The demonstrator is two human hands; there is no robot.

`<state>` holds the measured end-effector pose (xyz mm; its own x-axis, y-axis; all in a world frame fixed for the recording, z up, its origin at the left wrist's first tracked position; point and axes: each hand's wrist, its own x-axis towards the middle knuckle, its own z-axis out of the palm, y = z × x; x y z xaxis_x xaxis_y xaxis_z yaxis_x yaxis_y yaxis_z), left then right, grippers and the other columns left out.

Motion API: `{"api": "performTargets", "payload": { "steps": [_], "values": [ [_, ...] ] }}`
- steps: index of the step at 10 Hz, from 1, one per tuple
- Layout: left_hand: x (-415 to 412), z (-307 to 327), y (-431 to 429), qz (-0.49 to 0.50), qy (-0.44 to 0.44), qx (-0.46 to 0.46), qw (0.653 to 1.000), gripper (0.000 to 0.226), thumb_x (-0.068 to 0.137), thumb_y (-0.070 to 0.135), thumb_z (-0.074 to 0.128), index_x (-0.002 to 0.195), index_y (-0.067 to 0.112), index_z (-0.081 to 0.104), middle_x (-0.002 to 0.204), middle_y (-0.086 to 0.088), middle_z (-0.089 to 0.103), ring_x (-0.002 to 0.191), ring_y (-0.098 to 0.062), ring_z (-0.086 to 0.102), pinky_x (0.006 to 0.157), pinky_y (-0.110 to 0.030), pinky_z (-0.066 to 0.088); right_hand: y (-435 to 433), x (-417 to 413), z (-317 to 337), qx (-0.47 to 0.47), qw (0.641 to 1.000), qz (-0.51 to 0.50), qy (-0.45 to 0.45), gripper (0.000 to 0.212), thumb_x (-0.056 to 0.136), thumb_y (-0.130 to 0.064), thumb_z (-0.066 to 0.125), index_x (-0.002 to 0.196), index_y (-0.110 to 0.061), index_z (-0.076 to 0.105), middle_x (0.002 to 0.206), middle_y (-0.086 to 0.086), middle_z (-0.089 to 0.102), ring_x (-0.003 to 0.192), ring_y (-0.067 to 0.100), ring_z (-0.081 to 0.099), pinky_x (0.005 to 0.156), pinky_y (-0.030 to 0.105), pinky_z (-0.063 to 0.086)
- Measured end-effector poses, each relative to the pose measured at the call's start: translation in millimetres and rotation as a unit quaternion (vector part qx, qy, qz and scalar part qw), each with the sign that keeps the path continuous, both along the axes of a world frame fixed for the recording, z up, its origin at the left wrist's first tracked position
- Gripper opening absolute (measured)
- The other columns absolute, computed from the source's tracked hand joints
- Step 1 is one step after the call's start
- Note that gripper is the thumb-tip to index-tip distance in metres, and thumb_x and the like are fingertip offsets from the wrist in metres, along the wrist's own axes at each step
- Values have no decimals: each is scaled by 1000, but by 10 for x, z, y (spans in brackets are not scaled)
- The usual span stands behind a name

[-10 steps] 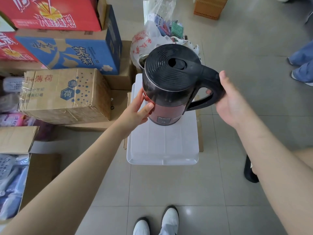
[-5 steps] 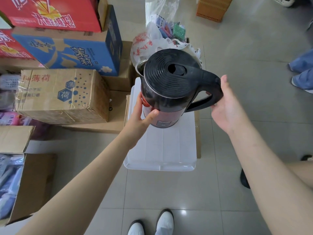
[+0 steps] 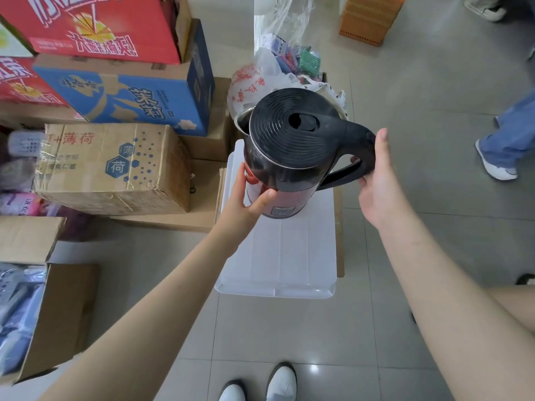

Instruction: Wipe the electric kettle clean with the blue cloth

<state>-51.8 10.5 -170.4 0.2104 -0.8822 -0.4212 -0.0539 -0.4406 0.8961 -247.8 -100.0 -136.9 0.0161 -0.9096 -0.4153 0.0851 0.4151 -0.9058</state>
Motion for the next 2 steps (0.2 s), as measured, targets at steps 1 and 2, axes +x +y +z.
{"api": "performTargets", "payload": {
  "steps": [1, 2],
  "values": [
    [56, 117, 88, -1, 28, 44, 999, 78, 93, 53, 59, 154, 48, 11, 166, 11, 20, 149, -24, 29, 117, -51, 35, 111, -10, 107, -10, 998, -5, -57, 47, 93, -56, 51, 131, -27, 55, 130, -11, 64, 123, 3, 56, 109, 27, 37],
    [122, 398, 172, 72, 72, 67, 993, 73, 97, 53, 54, 157, 40, 15, 163, 8, 27, 143, -26, 38, 113, -46, 39, 207, -42, 336, 38, 996, -46, -61, 33, 98, -51, 45, 119, -29, 58, 123, -10, 64, 127, 11, 52, 113, 33, 33]
  ]
}}
